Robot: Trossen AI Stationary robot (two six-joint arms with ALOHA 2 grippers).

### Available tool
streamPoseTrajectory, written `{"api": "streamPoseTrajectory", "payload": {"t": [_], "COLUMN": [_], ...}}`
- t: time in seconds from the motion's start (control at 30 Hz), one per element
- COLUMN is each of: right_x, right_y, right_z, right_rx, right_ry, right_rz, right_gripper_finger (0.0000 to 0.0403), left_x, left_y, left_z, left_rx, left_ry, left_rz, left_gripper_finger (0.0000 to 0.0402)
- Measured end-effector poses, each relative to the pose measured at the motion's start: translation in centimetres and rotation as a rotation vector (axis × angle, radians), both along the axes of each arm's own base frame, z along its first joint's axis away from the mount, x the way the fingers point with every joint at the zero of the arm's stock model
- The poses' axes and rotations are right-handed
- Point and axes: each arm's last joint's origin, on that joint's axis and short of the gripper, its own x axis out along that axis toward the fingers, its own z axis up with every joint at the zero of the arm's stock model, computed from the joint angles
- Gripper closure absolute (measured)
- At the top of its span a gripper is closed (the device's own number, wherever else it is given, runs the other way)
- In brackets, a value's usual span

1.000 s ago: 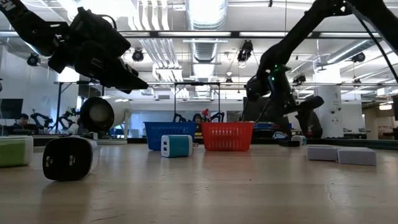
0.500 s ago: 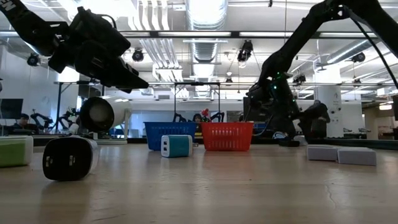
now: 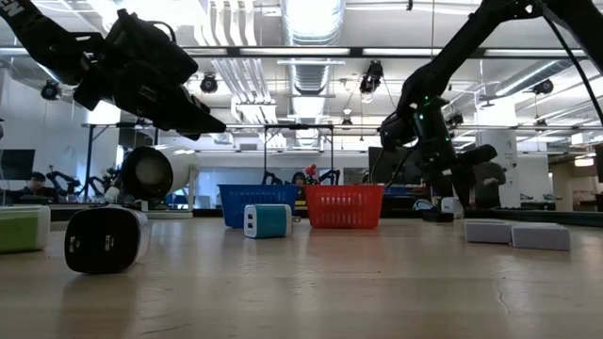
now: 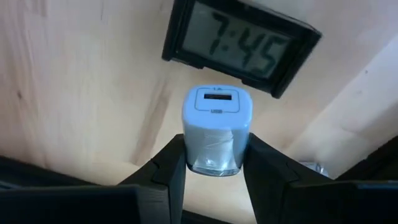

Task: Pick & Place Office items
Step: Put the top white and black charger adapter into the red bin

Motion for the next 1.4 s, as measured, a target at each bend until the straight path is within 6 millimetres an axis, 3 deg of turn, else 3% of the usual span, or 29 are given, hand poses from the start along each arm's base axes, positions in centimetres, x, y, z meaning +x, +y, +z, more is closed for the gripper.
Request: {"api": "streamPoseTrajectory", "payload": {"t": [0.17,0.3,0.43,0.57,0.67,0.77,0.97,1.17,1.27,1.4], "right_x": [0.1,0.6,1.8,2.8,3.7,4.8,8.4,12.2,13.4,14.0], "right_y": [0.5,1.9,4.6,7.9,10.4,12.8,15.3,17.1,17.6,17.7], "right_z": [1.5,4.7,9.0,13.3,15.3,16.0,13.6,8.2,5.9,4.4], "right_rx": [-0.029,-0.064,-0.162,-0.169,-0.203,-0.255,-0.241,-0.254,-0.231,-0.223], "right_ry": [-0.061,-0.195,-0.362,-0.634,-0.757,-0.778,-0.732,-0.59,-0.524,-0.48], "right_rz": [-0.062,-0.05,-0.085,-0.109,-0.107,-0.076,-0.093,-0.082,-0.067,-0.072], "right_gripper_finger": [0.0286,0.0286,0.0286,0.0286,0.0286,0.0286,0.0286,0.0286,0.0286,0.0286], "left_x": [0.0,0.1,0.1,0.2,0.2,0.3,0.4,0.2,0.2,0.2], "left_y": [0.0,0.0,0.0,0.1,0.1,0.1,0.2,0.1,0.1,0.1], "left_z": [0.1,0.2,0.2,0.6,0.8,1.0,1.6,2.1,2.2,2.2], "left_rx": [-0.007,-0.007,-0.007,-0.017,-0.031,-0.042,-0.061,-0.105,-0.112,-0.117], "left_ry": [-0.008,-0.015,-0.02,-0.051,-0.071,-0.094,-0.144,-0.163,-0.167,-0.168], "left_rz": [0.003,0.003,0.004,0.013,0.021,0.027,0.038,0.052,0.055,0.056], "left_gripper_finger": [0.0394,0.0394,0.0394,0.0394,0.0394,0.0394,0.0394,0.0394,0.0394,0.0394]}}
